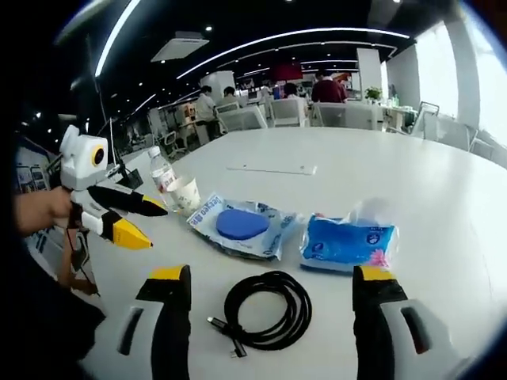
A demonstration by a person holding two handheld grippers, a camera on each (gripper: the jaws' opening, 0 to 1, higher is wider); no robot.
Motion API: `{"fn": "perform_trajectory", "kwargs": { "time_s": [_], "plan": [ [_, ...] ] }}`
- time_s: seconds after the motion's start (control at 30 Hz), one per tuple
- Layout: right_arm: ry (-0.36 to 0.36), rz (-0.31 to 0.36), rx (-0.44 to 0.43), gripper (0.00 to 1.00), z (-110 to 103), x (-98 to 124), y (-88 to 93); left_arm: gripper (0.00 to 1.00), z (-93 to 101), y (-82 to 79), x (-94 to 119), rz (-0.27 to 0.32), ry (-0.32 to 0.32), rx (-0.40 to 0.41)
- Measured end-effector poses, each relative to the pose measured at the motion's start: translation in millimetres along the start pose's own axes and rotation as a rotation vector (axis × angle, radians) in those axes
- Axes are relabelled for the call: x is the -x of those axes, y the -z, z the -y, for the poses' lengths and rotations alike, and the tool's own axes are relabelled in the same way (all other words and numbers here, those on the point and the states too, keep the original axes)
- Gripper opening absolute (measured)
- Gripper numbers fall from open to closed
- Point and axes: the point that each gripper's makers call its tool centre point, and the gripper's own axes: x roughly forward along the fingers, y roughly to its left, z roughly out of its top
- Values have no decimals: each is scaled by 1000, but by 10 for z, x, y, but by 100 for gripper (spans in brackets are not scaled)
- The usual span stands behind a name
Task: Arrange the tabletop items into an orderly group along one side of the table until the central work area is clear of visible clutter.
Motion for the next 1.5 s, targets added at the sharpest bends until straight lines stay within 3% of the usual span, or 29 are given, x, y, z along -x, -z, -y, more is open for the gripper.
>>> {"fn": "perform_trajectory", "kwargs": {
  "time_s": [0.13,0.53,0.77,0.9,1.03,1.23,1.5],
  "plan": [
    [-4,3,5,87,35,52,16,61,-161,45,250,32,-44,20],
    [-17,5,13,99,74,234,56,75,-594,235,842,53,-142,55],
    [-18,14,30,100,88,330,27,86,-676,307,1109,65,-160,41],
    [-10,11,37,100,114,372,17,90,-651,335,1173,61,-165,33],
    [-8,11,30,100,134,408,13,93,-751,411,1258,58,-174,41],
    [-8,-3,24,100,147,453,53,99,-700,408,1272,60,-169,49],
    [1,-10,25,100,161,509,87,100,-733,458,1374,58,-173,60]
  ]
}}
